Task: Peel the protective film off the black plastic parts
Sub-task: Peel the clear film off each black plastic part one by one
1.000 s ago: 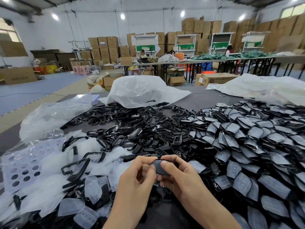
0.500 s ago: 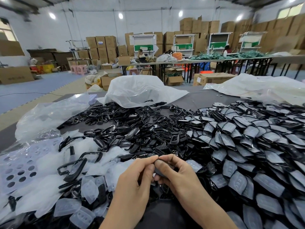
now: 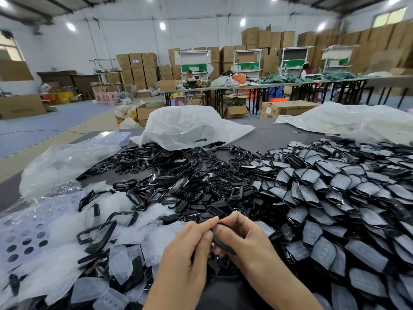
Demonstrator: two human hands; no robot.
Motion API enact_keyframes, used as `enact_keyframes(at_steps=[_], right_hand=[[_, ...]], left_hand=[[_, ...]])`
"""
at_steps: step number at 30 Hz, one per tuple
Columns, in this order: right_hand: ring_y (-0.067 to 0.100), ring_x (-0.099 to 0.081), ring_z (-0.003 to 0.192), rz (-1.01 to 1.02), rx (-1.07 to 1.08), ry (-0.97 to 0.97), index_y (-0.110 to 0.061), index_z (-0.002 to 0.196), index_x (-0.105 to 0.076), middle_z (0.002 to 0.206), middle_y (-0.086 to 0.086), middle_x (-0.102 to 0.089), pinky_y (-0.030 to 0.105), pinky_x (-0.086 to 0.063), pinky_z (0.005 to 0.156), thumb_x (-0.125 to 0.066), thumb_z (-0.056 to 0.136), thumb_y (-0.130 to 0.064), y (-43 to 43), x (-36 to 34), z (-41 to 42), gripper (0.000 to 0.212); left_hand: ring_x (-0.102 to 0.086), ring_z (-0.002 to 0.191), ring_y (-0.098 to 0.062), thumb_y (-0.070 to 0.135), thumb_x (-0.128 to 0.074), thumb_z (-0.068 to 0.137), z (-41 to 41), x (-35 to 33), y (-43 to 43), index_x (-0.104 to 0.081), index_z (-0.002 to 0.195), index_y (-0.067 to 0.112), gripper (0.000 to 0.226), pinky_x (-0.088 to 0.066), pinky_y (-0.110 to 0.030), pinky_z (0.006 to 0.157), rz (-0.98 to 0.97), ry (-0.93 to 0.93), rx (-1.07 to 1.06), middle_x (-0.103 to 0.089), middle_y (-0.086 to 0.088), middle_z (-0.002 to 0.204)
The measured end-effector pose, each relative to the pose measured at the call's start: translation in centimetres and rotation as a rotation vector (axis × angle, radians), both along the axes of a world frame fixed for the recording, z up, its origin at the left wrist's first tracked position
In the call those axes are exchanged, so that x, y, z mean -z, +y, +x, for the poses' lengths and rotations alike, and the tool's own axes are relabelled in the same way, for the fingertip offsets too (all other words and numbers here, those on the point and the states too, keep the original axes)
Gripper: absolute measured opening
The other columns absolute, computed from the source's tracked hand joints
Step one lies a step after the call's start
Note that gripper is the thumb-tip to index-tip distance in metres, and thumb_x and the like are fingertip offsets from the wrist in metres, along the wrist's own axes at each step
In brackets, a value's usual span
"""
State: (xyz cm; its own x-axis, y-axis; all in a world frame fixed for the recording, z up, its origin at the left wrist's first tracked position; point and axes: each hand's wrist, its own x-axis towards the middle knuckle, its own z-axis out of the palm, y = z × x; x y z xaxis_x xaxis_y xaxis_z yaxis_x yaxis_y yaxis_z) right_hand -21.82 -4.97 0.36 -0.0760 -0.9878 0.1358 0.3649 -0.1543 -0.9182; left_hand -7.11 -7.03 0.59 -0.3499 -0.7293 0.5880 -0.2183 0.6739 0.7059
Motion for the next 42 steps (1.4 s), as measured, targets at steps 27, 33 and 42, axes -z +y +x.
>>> enact_keyframes(at_steps=[27, 33, 42], right_hand=[[0.021, -0.064, 0.056, 0.165, 0.147, -0.166, -0.019, 0.061, -0.061, 0.071, 0.007, -0.065, 0.025, -0.052, 0.053, -0.071, 0.082, -0.004, -0.1, -0.5, -0.2, 0.028], [0.020, -0.066, 0.066, 0.072, 0.075, -0.034, -0.016, 0.083, -0.074, 0.082, 0.012, -0.072, 0.025, -0.054, 0.060, -0.082, 0.074, -0.029, 0.0, 0.0, 0.5, 0.017], [0.014, -0.069, 0.067, 0.034, 0.106, 0.160, -0.017, 0.102, -0.073, 0.084, 0.006, -0.075, 0.021, -0.055, 0.063, -0.076, 0.086, -0.011, 0.3, 0.2, 0.7, 0.017]], left_hand=[[-0.050, 0.048, -0.011, 0.047, -0.041, 0.092, 0.2, 0.1, 0.4, -0.057, 0.108, 0.053, 0.023, -0.039, -0.018, 0.047, 0.026, -0.061, -0.157, -0.061, 0.006, 0.062], [-0.065, 0.060, -0.011, 0.014, -0.062, 0.094, -0.4, -0.5, 0.1, -0.068, 0.095, 0.039, 0.025, -0.049, -0.018, 0.055, 0.354, 0.146, -0.017, -0.061, -0.001, 0.067], [-0.064, 0.059, -0.005, 0.009, -0.056, 0.096, -0.1, 0.3, -0.6, -0.063, 0.092, 0.045, 0.037, -0.048, -0.012, 0.057, 0.356, 0.128, -0.063, -0.068, 0.005, 0.074]])
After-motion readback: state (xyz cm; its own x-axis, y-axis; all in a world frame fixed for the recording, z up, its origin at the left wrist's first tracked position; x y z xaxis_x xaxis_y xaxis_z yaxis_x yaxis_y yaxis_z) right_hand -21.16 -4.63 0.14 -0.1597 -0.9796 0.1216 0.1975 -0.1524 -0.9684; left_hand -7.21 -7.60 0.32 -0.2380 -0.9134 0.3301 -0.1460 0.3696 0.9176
